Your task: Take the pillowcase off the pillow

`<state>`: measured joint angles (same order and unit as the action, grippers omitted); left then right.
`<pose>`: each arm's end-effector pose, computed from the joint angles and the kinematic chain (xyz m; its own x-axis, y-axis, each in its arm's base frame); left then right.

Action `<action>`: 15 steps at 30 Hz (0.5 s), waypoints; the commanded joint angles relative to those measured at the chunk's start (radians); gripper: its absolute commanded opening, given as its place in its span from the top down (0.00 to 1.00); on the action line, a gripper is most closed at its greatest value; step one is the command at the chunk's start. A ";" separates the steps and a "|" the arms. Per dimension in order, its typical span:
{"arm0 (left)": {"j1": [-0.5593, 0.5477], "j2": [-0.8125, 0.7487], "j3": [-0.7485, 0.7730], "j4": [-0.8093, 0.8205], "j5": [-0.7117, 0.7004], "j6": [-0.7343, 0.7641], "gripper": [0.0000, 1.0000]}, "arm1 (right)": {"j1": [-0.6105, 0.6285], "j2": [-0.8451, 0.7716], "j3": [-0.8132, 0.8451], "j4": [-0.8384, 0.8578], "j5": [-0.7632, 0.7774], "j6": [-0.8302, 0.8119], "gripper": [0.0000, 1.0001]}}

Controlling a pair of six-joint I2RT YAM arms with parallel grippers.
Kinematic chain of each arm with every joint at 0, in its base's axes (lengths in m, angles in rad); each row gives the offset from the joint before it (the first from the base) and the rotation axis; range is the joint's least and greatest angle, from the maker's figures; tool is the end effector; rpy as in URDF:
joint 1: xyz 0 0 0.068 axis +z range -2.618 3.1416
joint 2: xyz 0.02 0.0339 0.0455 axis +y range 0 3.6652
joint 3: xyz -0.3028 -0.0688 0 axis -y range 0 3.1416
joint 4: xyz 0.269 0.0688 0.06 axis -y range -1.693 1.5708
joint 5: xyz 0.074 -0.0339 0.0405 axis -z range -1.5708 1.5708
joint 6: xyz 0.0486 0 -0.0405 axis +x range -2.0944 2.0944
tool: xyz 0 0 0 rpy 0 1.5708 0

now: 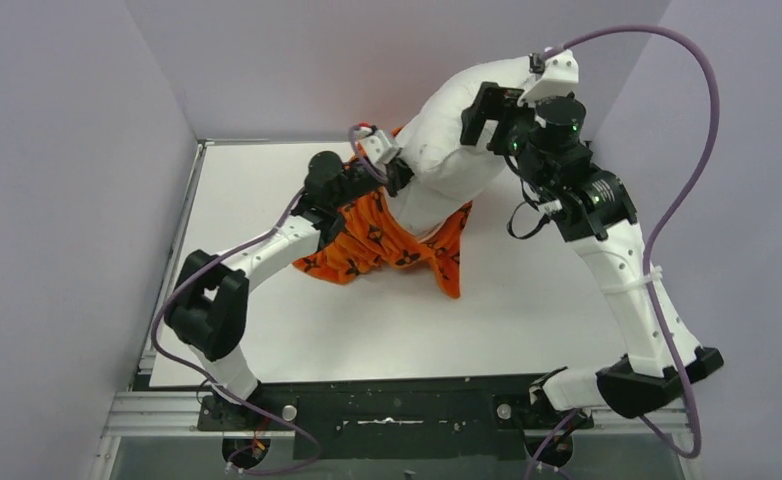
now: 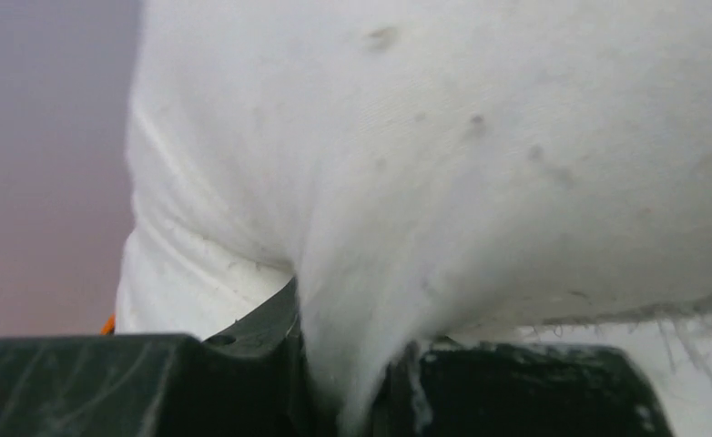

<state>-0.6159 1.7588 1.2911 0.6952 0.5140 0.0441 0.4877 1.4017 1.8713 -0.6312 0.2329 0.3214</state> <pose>0.3593 -0.2836 0.3695 0.2233 -0.1110 -0.9684 0.8850 0.4394 0.1537 0.2716 0.1314 0.5677 -0.2153 0.2337 -0.9482 -0.1968 0.9406 0.2765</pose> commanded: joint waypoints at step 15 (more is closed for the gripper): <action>0.694 -0.250 0.135 0.657 -0.047 -1.256 1.00 | -0.287 -0.267 -0.753 0.794 -0.824 0.101 0.00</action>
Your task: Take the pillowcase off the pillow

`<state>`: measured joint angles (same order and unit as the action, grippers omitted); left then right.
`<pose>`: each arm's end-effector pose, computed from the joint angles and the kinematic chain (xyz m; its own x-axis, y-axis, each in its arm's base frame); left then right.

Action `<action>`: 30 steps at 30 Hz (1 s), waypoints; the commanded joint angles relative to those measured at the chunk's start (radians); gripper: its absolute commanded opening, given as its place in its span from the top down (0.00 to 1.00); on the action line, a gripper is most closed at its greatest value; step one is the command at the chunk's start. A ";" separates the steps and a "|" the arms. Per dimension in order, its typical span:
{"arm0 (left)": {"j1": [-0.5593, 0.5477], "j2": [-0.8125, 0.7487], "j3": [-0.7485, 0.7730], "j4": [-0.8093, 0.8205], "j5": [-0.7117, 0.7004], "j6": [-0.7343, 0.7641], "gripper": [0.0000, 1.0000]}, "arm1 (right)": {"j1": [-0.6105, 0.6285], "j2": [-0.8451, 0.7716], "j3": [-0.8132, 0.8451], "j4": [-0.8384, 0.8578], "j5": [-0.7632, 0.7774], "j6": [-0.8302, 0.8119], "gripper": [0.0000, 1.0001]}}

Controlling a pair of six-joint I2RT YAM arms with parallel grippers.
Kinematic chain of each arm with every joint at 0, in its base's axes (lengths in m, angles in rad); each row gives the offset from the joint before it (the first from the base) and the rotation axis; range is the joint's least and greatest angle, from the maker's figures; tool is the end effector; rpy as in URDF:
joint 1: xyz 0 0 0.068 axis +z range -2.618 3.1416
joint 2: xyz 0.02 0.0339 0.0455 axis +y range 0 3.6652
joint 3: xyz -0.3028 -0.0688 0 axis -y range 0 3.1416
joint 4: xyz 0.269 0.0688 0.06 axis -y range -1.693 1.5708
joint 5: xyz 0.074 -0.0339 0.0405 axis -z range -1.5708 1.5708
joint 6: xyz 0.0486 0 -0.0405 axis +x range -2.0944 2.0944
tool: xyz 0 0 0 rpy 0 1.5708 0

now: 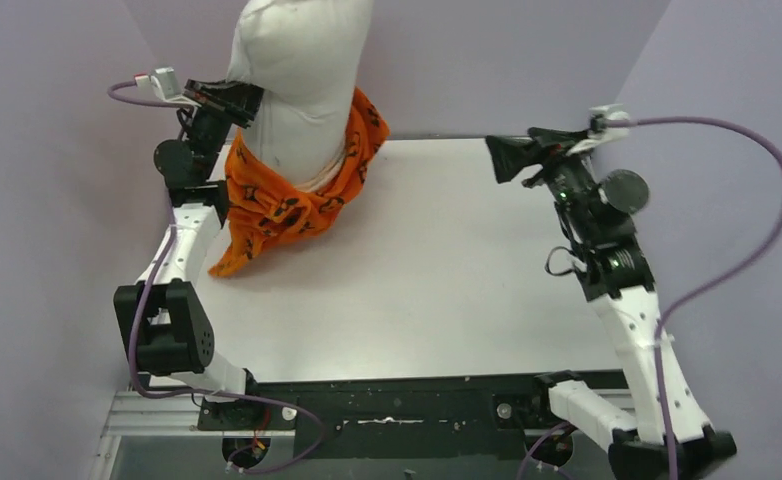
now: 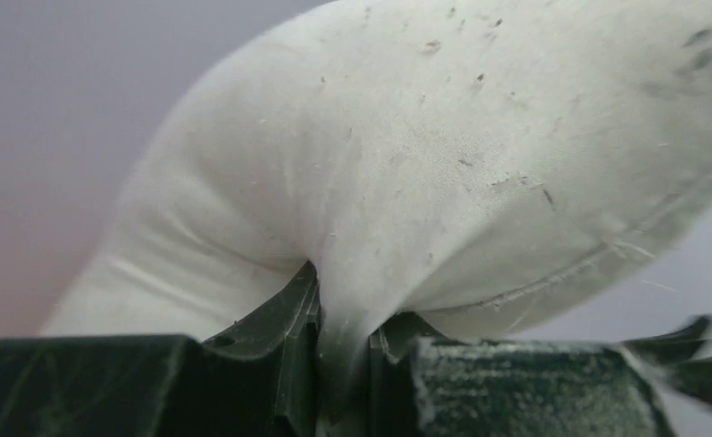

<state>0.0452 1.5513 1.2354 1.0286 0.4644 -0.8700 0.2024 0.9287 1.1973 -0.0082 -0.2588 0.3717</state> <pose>0.3779 -0.0047 0.4665 0.1933 -0.6753 -0.7117 0.6915 0.6084 -0.3894 0.1924 0.0522 0.5164 0.0764 0.3741 -0.9242 -0.4984 0.8172 0.2896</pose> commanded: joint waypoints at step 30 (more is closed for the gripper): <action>0.171 0.336 0.768 0.741 -0.100 -1.294 1.00 | 0.265 1.068 0.448 0.795 -0.765 0.389 0.20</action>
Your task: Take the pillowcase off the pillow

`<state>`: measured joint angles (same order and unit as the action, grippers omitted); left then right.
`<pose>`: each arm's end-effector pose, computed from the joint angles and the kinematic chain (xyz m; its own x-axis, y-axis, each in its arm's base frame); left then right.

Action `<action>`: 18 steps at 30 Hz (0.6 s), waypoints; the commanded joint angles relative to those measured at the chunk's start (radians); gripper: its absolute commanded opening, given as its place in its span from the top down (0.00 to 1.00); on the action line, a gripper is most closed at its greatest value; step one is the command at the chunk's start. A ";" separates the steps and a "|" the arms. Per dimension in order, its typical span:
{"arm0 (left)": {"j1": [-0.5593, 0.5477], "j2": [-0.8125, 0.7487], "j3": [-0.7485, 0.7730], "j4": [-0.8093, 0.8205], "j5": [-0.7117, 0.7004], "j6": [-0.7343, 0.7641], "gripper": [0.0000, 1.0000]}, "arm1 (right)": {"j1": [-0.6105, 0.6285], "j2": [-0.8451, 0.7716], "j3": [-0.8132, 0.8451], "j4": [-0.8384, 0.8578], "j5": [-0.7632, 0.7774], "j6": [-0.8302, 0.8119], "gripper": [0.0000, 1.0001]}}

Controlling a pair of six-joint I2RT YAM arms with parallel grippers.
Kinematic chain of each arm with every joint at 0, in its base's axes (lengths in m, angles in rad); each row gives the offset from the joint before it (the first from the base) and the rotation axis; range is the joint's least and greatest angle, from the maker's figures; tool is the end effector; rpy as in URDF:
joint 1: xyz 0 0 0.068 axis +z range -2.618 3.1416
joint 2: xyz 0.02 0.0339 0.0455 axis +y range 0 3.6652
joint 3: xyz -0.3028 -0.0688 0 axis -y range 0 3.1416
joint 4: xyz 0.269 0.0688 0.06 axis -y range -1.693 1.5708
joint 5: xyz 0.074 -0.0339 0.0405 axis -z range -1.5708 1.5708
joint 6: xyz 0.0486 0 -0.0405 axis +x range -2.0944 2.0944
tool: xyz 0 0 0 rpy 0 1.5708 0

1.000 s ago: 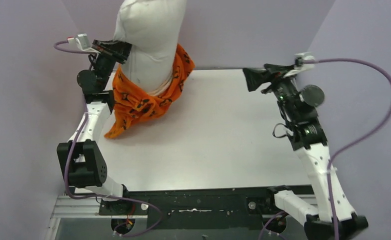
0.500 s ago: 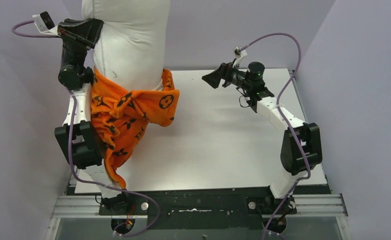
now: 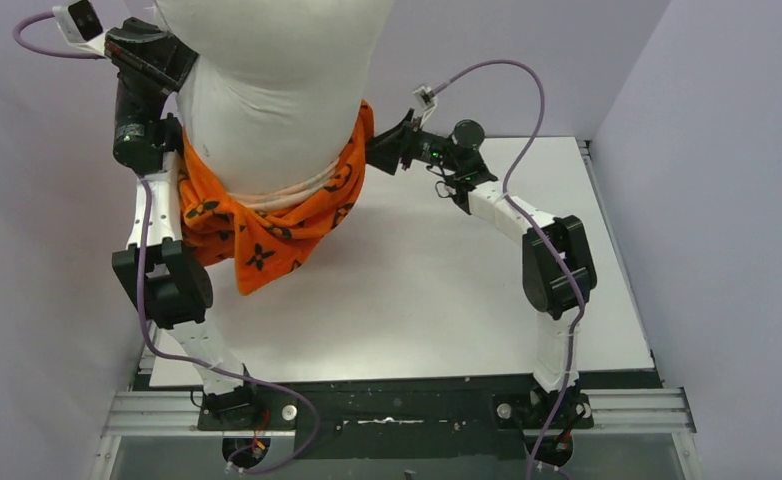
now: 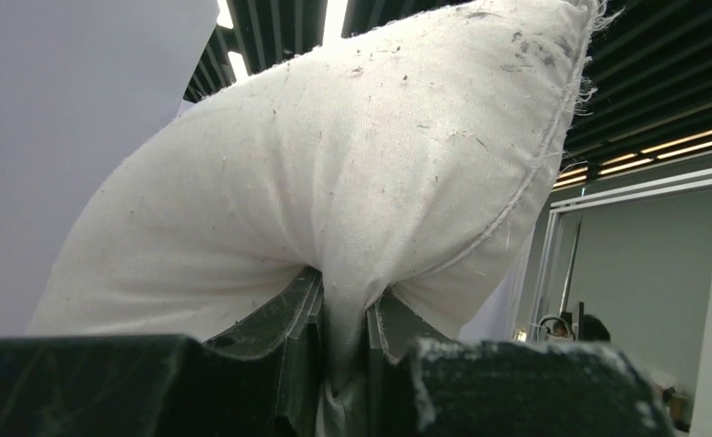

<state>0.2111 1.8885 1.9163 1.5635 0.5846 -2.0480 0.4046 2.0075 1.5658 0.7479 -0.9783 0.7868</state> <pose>0.3767 0.0533 0.5831 -0.2840 -0.8184 -0.4995 0.9537 -0.1873 -0.2352 0.4560 0.2391 0.3576 -0.4749 0.2268 -0.8503 -0.8649 0.0586 0.4986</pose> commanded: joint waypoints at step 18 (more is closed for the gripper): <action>0.026 0.034 0.135 0.219 -0.373 -0.100 1.00 | 0.100 0.041 -0.142 -0.057 0.178 -0.033 1.00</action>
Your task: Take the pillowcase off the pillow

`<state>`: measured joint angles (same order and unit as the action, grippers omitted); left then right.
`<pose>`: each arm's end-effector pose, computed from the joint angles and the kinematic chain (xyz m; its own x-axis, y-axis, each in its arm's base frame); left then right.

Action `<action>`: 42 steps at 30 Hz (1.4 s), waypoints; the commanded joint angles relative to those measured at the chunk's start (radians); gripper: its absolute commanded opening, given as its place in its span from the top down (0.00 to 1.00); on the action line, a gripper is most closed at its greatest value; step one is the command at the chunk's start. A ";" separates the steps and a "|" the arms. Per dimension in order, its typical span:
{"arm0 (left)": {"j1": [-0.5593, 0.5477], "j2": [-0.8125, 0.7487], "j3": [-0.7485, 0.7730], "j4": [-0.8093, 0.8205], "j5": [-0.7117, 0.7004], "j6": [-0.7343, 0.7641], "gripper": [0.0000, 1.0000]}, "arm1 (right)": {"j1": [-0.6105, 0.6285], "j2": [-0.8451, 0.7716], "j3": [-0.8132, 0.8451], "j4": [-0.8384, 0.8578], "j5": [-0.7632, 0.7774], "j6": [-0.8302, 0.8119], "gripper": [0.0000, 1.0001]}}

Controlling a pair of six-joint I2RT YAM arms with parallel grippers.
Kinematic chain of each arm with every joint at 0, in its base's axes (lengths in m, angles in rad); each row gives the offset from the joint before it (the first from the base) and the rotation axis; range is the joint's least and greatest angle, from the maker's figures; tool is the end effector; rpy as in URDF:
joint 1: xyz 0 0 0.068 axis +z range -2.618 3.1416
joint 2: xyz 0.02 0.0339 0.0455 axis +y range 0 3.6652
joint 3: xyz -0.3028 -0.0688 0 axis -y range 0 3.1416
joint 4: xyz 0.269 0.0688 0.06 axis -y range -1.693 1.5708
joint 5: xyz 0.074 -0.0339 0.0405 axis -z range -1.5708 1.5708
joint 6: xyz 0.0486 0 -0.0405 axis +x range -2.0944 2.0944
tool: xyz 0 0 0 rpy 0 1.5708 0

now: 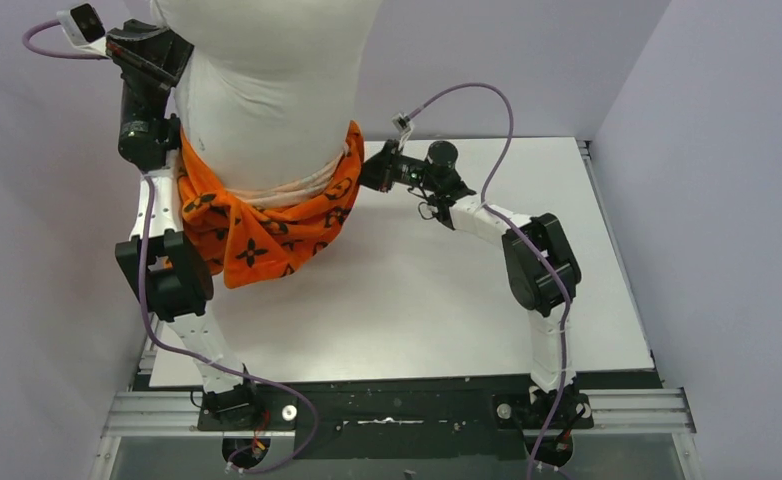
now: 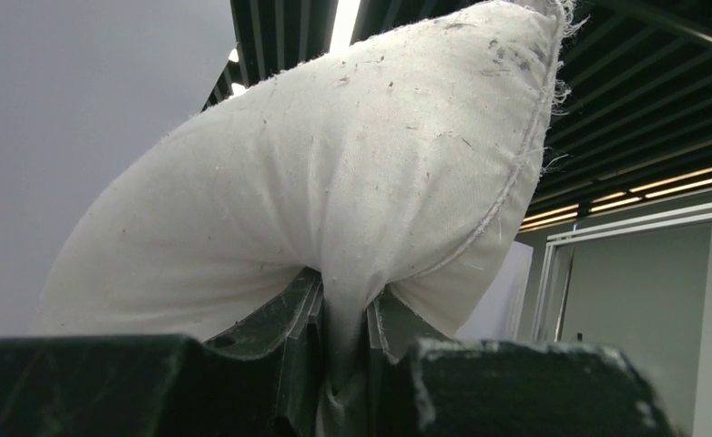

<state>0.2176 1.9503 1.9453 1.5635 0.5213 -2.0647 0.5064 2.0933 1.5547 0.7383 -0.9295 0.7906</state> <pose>0.3986 0.0633 0.5695 -0.3033 -0.8490 -0.4326 0.9456 -0.2120 -0.2469 0.4479 0.2930 0.3099 -0.5724 0.1688 -0.8024 -0.8105 0.0316 0.5848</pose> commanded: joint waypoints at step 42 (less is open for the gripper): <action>-0.469 -0.341 -0.239 -0.554 -0.556 1.593 1.00 | 0.598 -0.811 -0.642 -0.447 1.477 -0.275 0.05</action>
<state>-0.1963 1.6531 1.6779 0.9257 0.1871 -0.7605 1.0344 1.4242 0.9253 0.2817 0.1097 0.4564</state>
